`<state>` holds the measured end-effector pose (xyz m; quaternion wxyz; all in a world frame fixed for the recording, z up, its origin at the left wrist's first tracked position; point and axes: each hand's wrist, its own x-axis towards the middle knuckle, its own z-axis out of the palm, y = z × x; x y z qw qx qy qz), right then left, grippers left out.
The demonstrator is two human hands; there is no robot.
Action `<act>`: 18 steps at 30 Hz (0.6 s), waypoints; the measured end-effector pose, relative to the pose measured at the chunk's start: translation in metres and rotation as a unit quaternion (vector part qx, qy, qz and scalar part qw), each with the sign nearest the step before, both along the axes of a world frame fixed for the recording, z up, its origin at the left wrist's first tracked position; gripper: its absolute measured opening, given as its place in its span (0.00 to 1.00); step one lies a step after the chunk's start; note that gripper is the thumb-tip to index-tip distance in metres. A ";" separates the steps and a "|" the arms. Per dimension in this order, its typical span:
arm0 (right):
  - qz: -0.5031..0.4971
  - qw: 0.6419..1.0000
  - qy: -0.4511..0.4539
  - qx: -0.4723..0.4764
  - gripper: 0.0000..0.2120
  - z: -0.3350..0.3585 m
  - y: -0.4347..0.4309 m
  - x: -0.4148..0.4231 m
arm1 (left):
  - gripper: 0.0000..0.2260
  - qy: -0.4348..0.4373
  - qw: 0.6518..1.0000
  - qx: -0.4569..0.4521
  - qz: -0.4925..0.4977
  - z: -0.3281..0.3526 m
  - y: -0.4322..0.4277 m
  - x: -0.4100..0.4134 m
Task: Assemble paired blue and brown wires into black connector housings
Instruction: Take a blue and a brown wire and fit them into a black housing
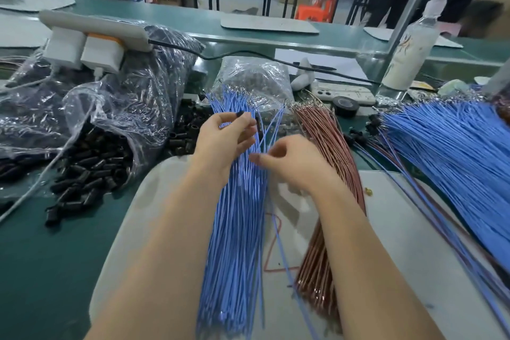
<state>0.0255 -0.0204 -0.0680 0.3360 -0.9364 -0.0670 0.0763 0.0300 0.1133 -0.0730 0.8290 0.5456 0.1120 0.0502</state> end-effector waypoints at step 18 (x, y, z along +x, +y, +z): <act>-0.015 0.999 0.031 0.026 0.14 -0.001 0.018 -0.003 | 0.03 -0.009 0.999 -0.021 0.022 0.000 -0.004 0.000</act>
